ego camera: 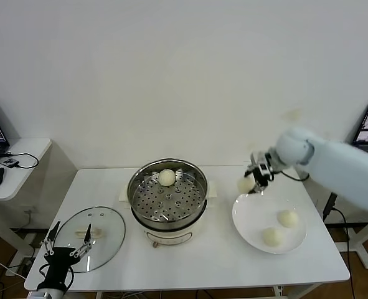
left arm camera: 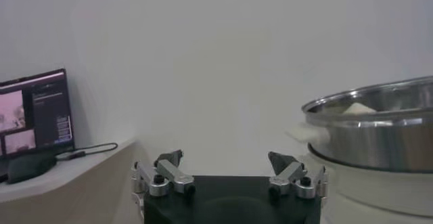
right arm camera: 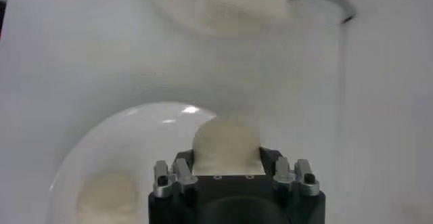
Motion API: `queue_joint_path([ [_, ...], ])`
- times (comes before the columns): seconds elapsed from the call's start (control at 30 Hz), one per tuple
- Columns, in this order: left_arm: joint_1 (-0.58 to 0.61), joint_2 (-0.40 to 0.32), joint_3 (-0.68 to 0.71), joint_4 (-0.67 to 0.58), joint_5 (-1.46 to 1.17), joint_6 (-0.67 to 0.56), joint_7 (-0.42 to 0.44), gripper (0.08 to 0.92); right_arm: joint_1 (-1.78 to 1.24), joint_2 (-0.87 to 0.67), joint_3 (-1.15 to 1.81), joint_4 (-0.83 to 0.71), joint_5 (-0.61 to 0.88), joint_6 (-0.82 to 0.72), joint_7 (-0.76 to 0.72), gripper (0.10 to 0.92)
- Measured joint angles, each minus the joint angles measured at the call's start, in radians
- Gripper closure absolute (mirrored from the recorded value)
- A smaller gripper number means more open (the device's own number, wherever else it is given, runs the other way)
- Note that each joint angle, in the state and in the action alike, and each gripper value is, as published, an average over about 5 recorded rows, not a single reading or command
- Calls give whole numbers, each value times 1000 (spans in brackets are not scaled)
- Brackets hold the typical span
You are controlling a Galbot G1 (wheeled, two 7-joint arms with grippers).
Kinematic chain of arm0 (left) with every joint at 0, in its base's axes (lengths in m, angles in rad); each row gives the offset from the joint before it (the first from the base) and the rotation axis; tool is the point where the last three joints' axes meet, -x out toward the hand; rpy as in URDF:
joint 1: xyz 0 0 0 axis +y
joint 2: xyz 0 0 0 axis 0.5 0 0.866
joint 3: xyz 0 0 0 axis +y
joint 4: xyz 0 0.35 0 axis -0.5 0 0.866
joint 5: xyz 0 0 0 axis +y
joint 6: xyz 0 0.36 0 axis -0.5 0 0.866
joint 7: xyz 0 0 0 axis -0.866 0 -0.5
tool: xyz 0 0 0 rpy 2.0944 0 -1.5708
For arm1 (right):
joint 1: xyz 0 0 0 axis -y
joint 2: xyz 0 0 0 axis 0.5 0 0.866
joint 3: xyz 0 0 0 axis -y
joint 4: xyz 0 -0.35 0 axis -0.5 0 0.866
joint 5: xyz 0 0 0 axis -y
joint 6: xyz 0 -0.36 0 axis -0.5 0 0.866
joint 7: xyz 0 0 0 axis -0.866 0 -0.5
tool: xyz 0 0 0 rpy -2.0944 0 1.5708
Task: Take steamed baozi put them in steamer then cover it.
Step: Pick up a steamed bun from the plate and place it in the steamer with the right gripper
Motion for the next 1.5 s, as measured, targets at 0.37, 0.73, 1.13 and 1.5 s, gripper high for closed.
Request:
queue_joint_path([
  [0.37,6,-6,-11,-6,-1,-1,0,177,81,235,-64,-46,212,-116,104,397],
  [0.73,10,-10,-22,-7,2,-15,-1,177,16,470,-95,-164,293,-200,195,397],
  [1.13,3,-15,-22,0,2,-21,-1,177,-63,642,-101,-289,305,-215,244,397],
  [1.5,1,-19,-21,-1,2,-22,0,177,-93,703,-100,-347,296,-227,251,324],
])
